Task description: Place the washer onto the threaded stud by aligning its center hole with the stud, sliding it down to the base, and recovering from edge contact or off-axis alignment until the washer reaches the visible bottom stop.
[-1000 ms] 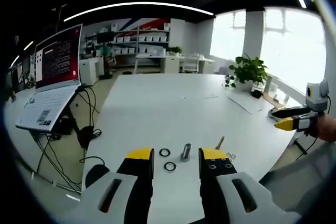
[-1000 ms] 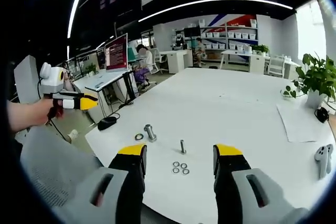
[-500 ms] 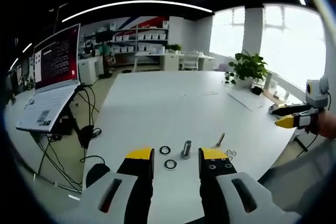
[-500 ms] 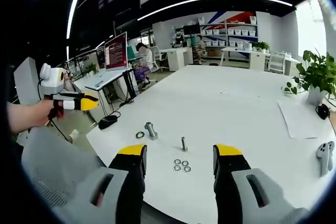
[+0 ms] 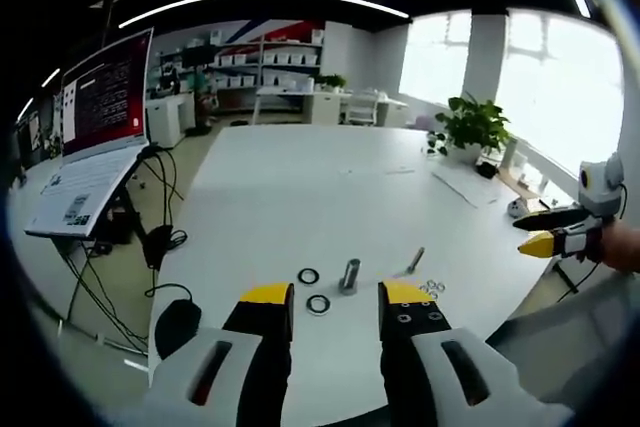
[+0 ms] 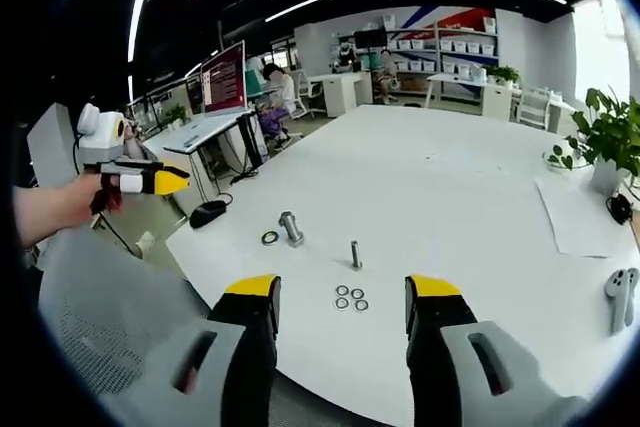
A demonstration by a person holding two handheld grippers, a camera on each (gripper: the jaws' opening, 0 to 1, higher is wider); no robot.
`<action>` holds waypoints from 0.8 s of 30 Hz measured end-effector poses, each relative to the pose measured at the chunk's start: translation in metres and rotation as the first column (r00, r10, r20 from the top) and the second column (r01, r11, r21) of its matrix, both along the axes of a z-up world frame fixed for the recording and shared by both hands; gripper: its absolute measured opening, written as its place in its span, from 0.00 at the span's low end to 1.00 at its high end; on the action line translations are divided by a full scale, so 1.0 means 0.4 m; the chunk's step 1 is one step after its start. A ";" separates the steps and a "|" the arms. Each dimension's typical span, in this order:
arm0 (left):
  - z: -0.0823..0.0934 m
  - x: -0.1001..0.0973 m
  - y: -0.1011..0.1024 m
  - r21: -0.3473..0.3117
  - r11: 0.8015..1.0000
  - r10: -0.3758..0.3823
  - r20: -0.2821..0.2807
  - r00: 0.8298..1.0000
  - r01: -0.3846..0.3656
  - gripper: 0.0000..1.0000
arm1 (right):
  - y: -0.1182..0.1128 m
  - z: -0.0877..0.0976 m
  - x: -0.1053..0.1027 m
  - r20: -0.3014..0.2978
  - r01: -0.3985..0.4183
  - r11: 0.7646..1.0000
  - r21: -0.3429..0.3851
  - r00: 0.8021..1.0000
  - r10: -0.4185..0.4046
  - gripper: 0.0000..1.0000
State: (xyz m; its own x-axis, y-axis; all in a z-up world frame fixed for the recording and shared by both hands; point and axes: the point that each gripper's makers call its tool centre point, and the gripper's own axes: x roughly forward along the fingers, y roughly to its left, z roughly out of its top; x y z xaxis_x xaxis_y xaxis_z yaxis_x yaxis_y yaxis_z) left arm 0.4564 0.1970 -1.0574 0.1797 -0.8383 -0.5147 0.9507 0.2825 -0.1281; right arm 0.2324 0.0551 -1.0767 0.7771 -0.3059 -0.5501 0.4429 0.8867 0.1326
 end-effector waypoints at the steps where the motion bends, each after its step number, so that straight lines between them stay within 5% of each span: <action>1: -0.006 0.002 0.002 0.007 1.000 -0.001 -0.002 1.000 0.001 0.32 | 0.001 -0.001 -0.001 -0.002 0.000 1.000 0.003 1.000 0.000 0.53; 15: -0.066 -0.006 -0.026 0.112 0.993 -0.026 -0.067 0.997 0.033 0.34 | 0.001 -0.004 0.000 -0.001 0.002 1.000 0.020 1.000 -0.002 0.52; 24: -0.163 0.013 -0.061 0.258 0.960 -0.088 -0.092 0.992 0.109 0.35 | 0.006 -0.011 0.000 -0.008 -0.001 0.999 0.036 1.000 0.001 0.52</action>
